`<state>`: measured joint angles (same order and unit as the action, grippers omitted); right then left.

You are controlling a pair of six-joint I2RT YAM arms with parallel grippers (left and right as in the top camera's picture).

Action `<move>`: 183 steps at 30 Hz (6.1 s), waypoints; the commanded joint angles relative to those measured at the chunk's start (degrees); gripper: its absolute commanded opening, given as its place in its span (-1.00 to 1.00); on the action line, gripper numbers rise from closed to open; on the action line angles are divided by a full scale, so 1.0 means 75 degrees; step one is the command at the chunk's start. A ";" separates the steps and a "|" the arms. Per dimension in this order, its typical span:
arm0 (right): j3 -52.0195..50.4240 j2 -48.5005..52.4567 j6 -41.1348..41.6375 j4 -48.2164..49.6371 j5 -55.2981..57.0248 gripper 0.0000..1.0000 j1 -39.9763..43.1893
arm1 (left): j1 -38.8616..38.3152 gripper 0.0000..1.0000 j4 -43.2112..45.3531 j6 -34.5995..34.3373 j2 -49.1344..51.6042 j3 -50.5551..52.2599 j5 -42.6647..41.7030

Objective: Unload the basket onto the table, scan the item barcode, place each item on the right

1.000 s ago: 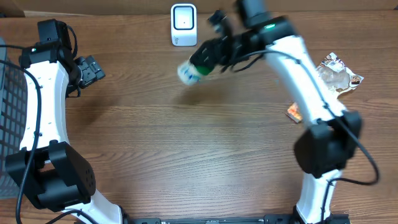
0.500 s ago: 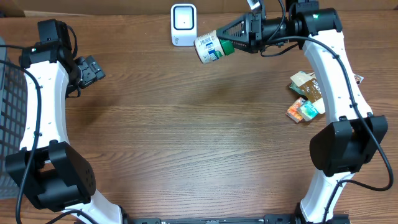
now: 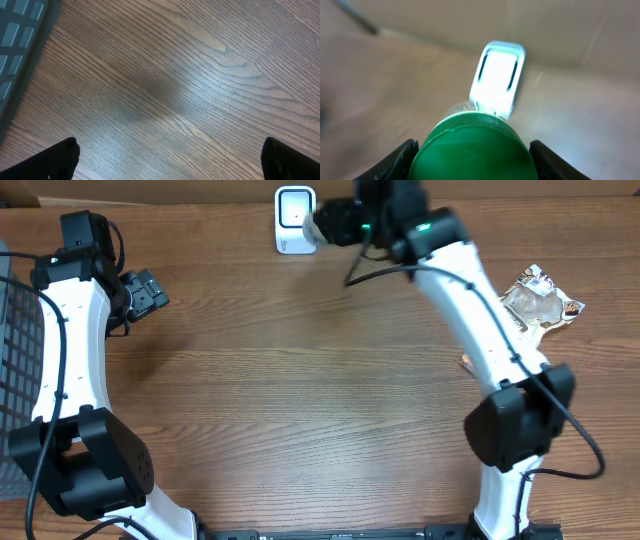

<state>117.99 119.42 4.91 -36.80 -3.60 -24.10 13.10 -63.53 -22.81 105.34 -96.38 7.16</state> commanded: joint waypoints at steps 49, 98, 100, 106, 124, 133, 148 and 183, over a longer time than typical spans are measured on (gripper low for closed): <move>0.0166 0.1693 -0.5365 0.5764 0.0178 -0.21 -0.0737 | -0.0041 0.99 -0.0015 -0.0050 -0.0061 -0.0114 0.0099; -0.0991 0.0673 0.0924 -0.4424 0.0318 1.00 0.3281 | -0.0050 0.99 -0.0015 -0.0047 -0.0061 -0.0114 0.0099; -0.0968 0.0667 0.0903 -0.4418 0.0315 1.00 0.3232 | -0.0050 0.99 -0.0015 -0.0047 -0.0061 -0.0114 0.0099; -0.0399 0.0213 0.0906 -0.4497 -0.0283 0.99 0.3200 | -0.0050 0.99 -0.0015 -0.0050 -0.0061 -0.0114 0.0099; 0.0236 -0.4639 0.0938 -0.5846 -0.0536 1.00 0.2614 | -0.0050 0.99 -0.0015 -0.0050 -0.0061 -0.0114 0.0099; 0.0236 -0.5829 0.0965 -0.6627 0.0300 1.00 0.2623 | -0.0050 0.99 -0.0015 -0.0050 -0.0061 -0.0114 0.0099; -0.3826 -0.8585 0.1518 -0.1478 0.1276 1.00 0.3179 | -0.0050 0.99 -0.0015 -0.0050 -0.0061 -0.0114 0.0099; -1.5670 -1.5906 0.1577 0.4266 0.0463 1.00 0.3168 | -0.0050 0.99 -0.0015 -0.0047 -0.0061 -0.0114 0.0099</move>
<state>1.06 0.84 16.51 -5.04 0.82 -0.40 13.10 -63.64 -22.81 105.34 -96.38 7.38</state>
